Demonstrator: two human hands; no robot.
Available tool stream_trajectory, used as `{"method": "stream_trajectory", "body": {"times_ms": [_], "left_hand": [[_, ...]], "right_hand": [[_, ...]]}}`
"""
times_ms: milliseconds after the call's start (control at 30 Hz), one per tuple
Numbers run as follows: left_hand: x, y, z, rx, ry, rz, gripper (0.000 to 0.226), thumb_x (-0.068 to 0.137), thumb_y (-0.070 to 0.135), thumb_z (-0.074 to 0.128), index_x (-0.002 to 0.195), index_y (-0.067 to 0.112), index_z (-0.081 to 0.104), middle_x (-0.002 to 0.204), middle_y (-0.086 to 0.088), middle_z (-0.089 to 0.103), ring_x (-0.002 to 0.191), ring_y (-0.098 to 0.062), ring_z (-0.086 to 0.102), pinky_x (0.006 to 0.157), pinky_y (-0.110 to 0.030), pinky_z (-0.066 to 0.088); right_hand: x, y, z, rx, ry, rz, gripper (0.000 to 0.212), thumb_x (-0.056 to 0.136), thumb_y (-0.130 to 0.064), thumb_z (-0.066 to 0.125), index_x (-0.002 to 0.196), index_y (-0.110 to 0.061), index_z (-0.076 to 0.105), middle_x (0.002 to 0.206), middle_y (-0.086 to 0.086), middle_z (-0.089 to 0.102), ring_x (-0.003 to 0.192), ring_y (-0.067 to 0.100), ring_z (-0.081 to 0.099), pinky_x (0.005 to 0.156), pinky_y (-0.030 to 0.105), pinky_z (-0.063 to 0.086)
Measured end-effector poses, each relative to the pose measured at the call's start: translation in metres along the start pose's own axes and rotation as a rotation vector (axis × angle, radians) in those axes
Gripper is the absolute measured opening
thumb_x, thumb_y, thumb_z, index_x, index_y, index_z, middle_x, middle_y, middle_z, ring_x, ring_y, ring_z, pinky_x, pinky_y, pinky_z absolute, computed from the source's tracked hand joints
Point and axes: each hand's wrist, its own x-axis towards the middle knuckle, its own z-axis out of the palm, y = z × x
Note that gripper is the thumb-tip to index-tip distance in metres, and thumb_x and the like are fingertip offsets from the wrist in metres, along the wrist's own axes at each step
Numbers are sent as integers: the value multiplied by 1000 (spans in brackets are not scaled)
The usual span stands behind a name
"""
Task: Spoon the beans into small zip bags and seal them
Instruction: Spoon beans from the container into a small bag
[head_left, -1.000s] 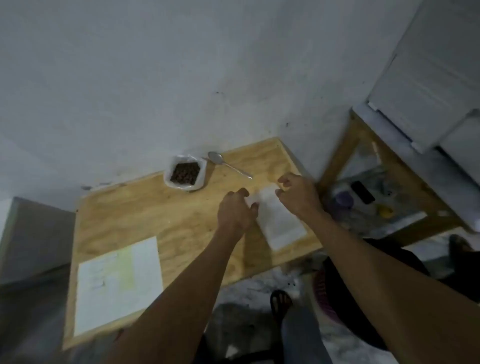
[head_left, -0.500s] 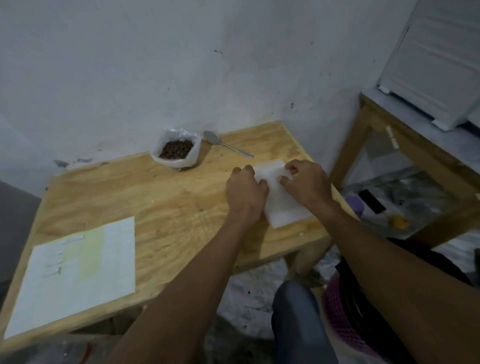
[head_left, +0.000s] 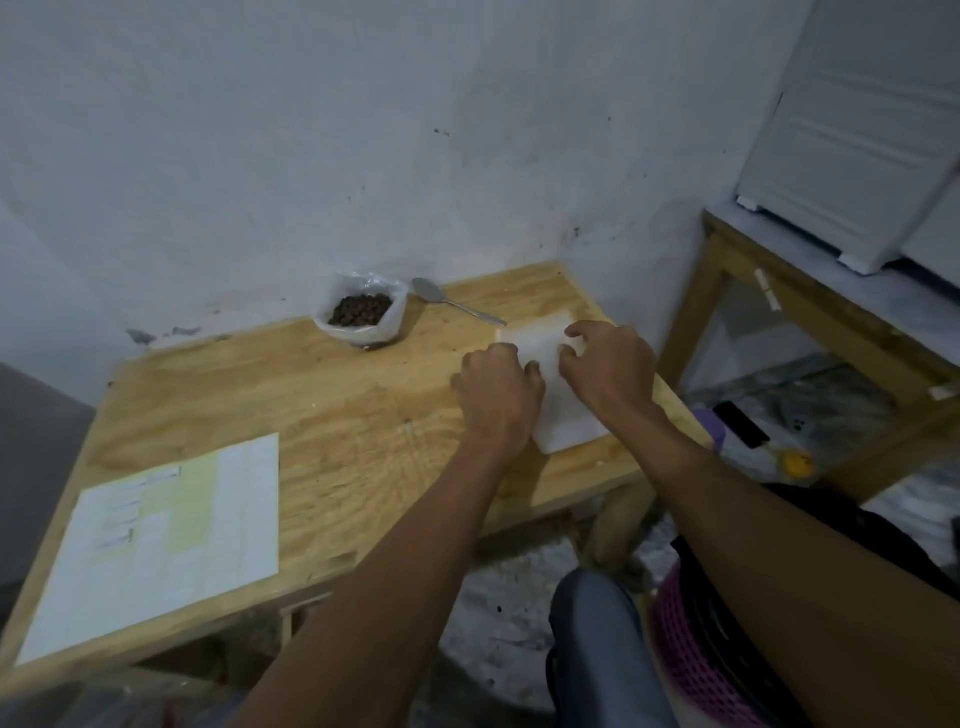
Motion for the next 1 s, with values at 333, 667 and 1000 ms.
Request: {"method": "stream_trajectory", "body": {"times_ms": [333, 667, 1000], "left_hand": [[40, 0, -23, -969, 206, -227, 18, 87, -4, 65, 90, 10, 75, 91, -7, 71, 77, -21, 69, 70, -40, 61], [56, -49, -116, -1050, 106, -187, 25, 78, -13, 57, 83, 5, 73, 73, 3, 69, 65, -2, 59, 61, -14, 45], [50, -89, -146, -900, 253, -167, 6, 79, 9, 74, 83, 14, 76, 99, 1, 73, 95, -9, 64, 79, -24, 47]], "right_hand": [[28, -24, -32, 531, 83, 61, 13, 78, -9, 78, 83, -17, 69, 86, 2, 71, 77, 15, 66, 72, 28, 55], [51, -103, -75, 859, -524, -2, 19, 87, -31, 78, 102, -19, 79, 91, -3, 79, 74, 11, 68, 64, 27, 53], [31, -172, -60, 800, -516, -195, 24, 79, -2, 72, 98, -15, 76, 78, 15, 73, 68, 27, 68, 69, 38, 59]]}}
